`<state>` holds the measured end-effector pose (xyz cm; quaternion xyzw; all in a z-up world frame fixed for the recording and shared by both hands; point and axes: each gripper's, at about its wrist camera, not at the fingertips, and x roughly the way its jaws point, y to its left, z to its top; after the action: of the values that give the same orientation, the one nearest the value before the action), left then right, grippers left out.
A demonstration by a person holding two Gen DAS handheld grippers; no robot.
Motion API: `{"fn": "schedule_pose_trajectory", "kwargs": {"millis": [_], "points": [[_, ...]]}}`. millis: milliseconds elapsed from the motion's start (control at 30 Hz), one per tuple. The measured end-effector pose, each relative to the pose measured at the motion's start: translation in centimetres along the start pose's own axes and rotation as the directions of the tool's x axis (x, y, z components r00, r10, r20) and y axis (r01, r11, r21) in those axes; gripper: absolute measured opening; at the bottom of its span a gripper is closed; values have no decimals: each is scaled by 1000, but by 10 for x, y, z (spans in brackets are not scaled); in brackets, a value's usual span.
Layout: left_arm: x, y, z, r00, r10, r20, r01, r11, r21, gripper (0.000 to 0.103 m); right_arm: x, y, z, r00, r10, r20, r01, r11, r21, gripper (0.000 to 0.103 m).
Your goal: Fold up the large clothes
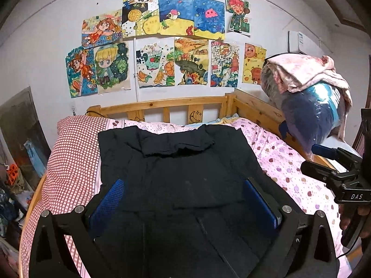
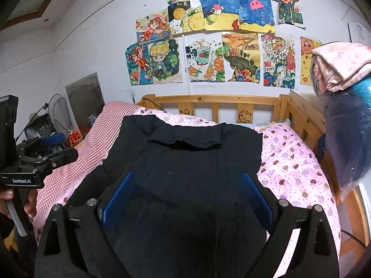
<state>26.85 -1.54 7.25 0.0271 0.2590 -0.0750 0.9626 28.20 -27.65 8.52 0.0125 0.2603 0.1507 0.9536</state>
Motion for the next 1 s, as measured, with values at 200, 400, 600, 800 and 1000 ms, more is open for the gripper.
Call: {"fn": "schedule_pose_trajectory", "kwargs": {"millis": [200,400,600,800,1000], "points": [[-31,-8,-23,1000,-3,-5,3,1000,20,103,-36,3,-19,1000,4,9,-4,1000,-1,91],[-55,-17,-47,999,-44,-8,44,998,38,103,-62,9,-38,1000,7,11,-6,1000,-15,91],[-72,-22,-64,999,-53,-5,53,998,38,103,-80,15,-54,1000,24,16,-23,1000,-11,91],[-90,-26,-81,999,-45,-3,45,997,65,103,-96,23,-73,999,39,18,-38,999,-21,91],[-101,-20,-100,999,-47,-16,48,995,89,103,-108,26,-94,1000,17,8,-17,999,-42,91]]}}
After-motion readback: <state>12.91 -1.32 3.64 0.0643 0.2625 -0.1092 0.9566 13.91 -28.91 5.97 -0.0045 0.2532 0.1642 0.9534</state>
